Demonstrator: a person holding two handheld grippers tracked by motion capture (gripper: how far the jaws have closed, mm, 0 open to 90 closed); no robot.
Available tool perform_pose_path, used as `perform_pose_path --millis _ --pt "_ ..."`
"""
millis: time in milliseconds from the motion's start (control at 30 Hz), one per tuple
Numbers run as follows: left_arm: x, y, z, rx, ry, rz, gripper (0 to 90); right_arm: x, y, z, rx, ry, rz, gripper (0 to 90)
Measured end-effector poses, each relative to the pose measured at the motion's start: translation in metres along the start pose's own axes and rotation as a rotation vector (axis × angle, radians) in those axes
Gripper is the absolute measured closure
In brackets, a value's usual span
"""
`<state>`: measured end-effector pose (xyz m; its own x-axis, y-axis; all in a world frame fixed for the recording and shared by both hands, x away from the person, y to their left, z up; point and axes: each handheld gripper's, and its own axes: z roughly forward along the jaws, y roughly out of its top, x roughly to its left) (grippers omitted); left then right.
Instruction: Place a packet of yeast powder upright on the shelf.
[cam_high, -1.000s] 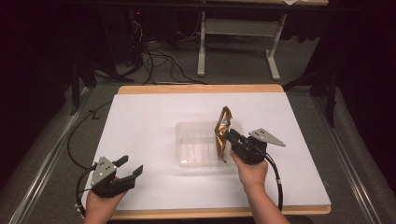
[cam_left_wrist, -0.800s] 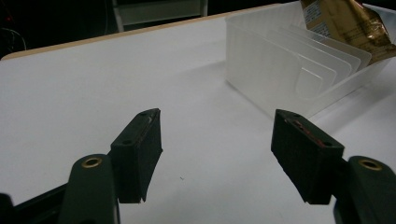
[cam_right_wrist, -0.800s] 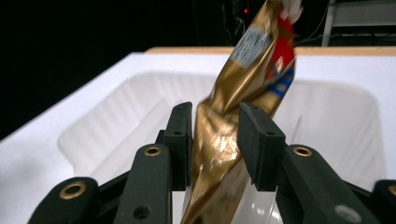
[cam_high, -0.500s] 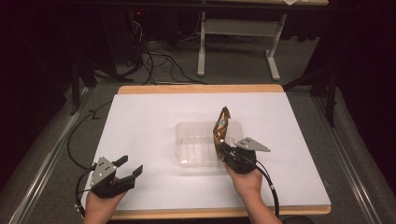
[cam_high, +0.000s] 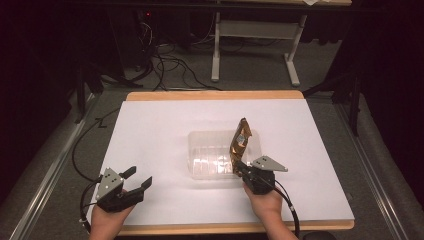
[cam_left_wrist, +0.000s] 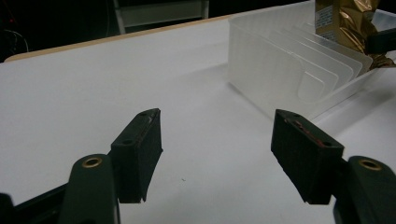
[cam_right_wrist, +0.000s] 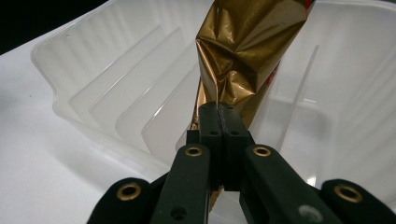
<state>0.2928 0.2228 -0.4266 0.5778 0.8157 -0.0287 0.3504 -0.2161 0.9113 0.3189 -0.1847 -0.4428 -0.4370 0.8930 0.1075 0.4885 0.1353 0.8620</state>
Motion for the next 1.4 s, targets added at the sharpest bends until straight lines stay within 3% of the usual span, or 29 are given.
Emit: perform_pose_path --millis 67,200,267,433,567,667,800,967,1067,1200,1333,1400 --pt "0.000 0.000 0.000 0.001 0.000 0.001 34.0 0.000 0.000 -0.002 0.000 -0.005 -0.006 89.1" --pt "0.000 0.000 -0.001 -0.001 0.001 0.000 34.0 -0.002 0.008 -0.006 -0.038 0.013 0.035 74.3" --pt "0.000 0.000 0.000 0.000 -0.001 0.000 34.0 -0.005 0.018 -0.010 -0.073 0.030 0.047 62.2" --pt "-0.001 -0.001 0.001 0.007 -0.004 0.006 34.0 -0.016 0.058 -0.014 -0.164 0.003 0.076 49.4" --pt "0.000 -0.001 0.001 0.006 -0.004 0.002 34.1 -0.028 0.091 0.000 -0.162 -0.029 0.112 44.8" --pt "0.002 -0.001 -0.001 0.001 -0.002 -0.006 34.0 -0.034 0.103 0.017 -0.117 -0.051 0.134 43.9" --pt "0.003 -0.001 -0.003 -0.009 0.003 -0.009 34.1 -0.038 0.103 0.037 -0.037 -0.059 0.167 49.5" --pt "0.003 -0.001 -0.004 -0.010 0.003 -0.009 34.2 -0.036 0.101 0.042 -0.027 -0.083 0.137 78.4" --pt "0.003 -0.001 -0.003 -0.008 0.003 -0.006 34.1 -0.033 0.103 0.039 -0.064 -0.098 0.102 84.1" --pt "0.003 -0.001 -0.003 -0.005 0.005 -0.006 34.2 -0.028 0.103 0.023 -0.178 -0.108 0.071 84.9" --pt "0.002 -0.001 -0.002 -0.005 0.005 -0.002 34.4 -0.016 0.085 0.008 -0.293 -0.128 0.001 84.8" --pt "0.001 -0.001 -0.001 -0.001 0.002 0.002 34.5 -0.011 0.073 0.004 -0.325 -0.133 -0.019 84.5"
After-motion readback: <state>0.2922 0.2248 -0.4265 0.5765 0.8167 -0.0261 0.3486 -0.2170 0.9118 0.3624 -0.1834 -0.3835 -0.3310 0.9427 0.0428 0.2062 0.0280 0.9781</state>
